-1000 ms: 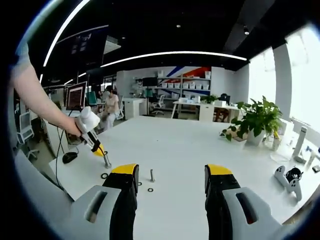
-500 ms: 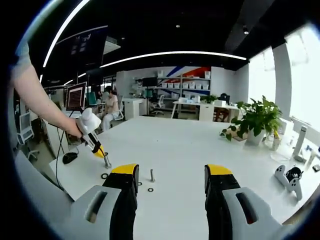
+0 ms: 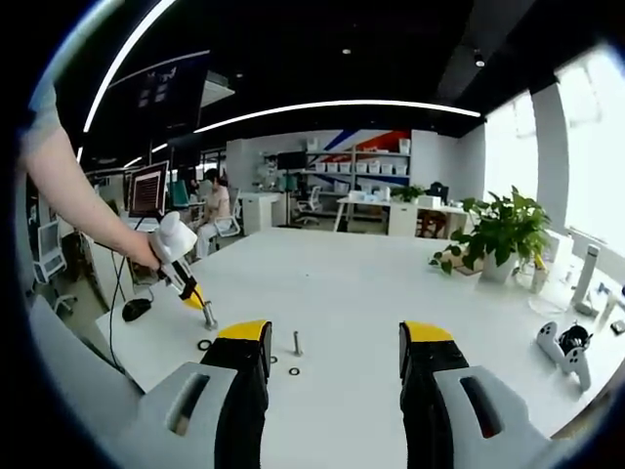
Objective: Place the washer onto the threaded stud by aligning its center hole with the stud, sliding it down to the base, and recovering from edge contact or off-axis alignment until the washer reaches the visible bottom stop.
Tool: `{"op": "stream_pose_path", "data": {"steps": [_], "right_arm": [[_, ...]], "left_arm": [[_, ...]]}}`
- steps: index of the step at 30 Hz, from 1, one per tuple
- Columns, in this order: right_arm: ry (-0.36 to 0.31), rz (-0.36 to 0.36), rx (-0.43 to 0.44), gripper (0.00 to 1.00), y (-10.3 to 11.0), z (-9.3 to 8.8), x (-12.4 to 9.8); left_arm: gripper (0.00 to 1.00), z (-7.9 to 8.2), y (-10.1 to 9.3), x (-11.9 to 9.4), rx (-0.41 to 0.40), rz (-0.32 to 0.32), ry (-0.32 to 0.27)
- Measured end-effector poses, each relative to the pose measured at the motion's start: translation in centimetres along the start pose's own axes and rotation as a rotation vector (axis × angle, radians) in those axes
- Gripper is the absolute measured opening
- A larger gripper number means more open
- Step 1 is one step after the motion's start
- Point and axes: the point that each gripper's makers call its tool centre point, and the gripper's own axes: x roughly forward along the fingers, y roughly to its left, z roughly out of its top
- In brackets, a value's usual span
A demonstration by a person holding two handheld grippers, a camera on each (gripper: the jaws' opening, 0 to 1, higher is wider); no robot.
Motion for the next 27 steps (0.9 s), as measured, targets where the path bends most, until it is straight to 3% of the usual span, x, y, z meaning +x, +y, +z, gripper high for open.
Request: {"op": "stream_pose_path", "data": {"steps": [10,27], "right_arm": [[-0.001,-0.001,0.0,0.55,-0.3,-0.1,0.1],[-0.001,-0.001,0.0,0.55,-0.4,-0.2,0.1]], "left_arm": [[0.02,0.0,0.8,0.3,-0.008,0.006,-0.01],[0.0,0.2,-0.2,-0.4,-0.03,0.007,-0.021]]}}
